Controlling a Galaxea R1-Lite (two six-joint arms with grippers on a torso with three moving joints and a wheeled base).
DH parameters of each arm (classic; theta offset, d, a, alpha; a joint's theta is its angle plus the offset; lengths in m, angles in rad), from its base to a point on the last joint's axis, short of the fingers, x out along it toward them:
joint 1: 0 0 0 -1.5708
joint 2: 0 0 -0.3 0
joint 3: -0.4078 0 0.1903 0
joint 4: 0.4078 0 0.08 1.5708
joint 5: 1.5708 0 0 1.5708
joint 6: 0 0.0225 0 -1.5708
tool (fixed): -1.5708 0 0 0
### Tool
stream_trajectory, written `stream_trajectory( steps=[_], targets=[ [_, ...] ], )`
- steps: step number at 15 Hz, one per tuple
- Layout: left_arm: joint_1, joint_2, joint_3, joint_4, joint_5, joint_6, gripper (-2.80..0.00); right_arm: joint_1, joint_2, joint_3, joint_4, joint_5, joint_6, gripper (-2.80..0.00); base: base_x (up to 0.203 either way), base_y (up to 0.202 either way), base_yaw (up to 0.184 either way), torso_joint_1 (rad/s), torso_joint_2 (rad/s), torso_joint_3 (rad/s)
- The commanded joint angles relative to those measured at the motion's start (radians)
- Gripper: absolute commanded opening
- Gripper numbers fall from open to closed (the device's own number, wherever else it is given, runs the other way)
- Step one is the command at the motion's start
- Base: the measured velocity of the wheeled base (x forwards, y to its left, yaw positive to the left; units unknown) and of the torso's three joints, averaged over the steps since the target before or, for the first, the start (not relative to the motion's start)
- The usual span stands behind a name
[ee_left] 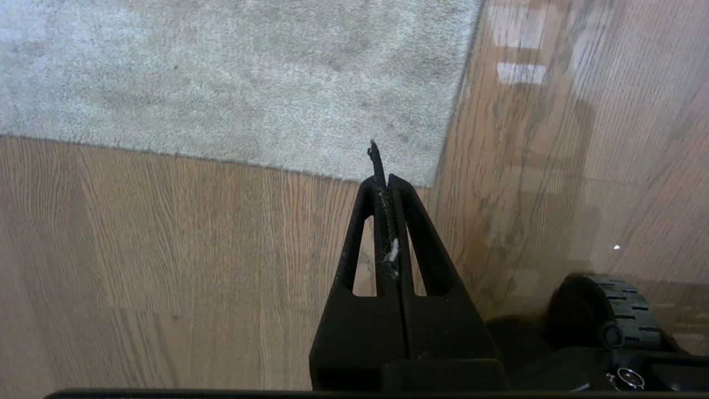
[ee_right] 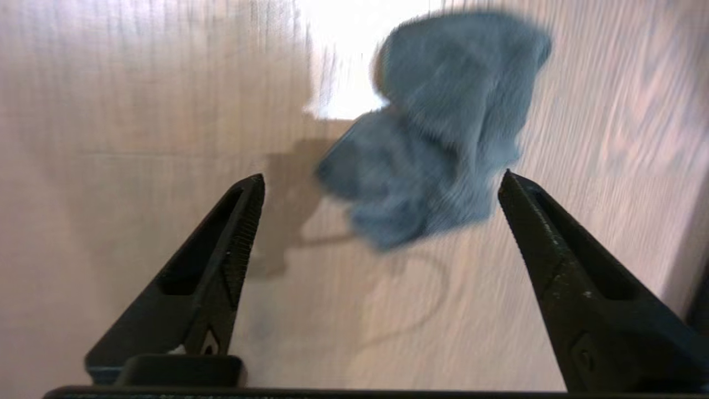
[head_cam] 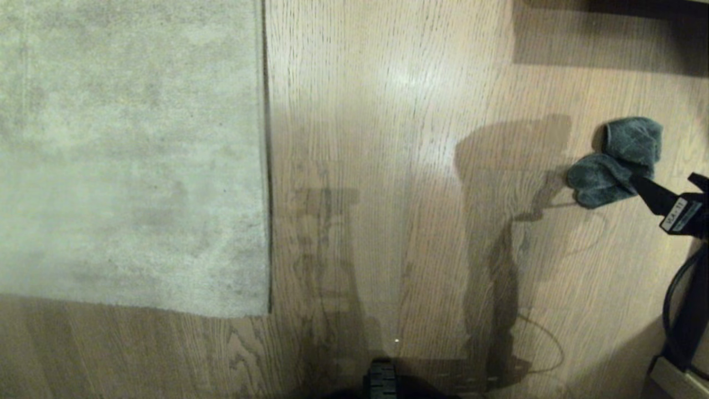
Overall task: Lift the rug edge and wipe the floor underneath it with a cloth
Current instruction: Pick up the rag
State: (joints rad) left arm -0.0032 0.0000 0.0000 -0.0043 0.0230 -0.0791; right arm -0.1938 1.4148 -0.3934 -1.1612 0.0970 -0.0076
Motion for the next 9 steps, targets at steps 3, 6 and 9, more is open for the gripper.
stream_trajectory(
  steps=[3,6,9],
  targets=[
    [0.000,0.002,0.000,0.000,0.000,-0.001,-2.80,-0.078,0.169,-0.081,-0.082,0.080,-0.036,0.00,0.000,0.000,0.000,0.000,0.00,0.000],
    [0.000,0.002,0.000,0.000,0.002,-0.001,-2.80,-0.128,0.240,-0.161,-0.084,0.109,-0.056,0.00,0.000,0.000,0.000,0.000,0.00,0.000],
    [0.000,0.002,0.000,0.000,0.001,-0.001,-2.80,-0.175,0.296,-0.224,-0.091,0.210,-0.057,0.00,0.000,0.000,0.000,0.000,0.00,0.000]
  ],
)
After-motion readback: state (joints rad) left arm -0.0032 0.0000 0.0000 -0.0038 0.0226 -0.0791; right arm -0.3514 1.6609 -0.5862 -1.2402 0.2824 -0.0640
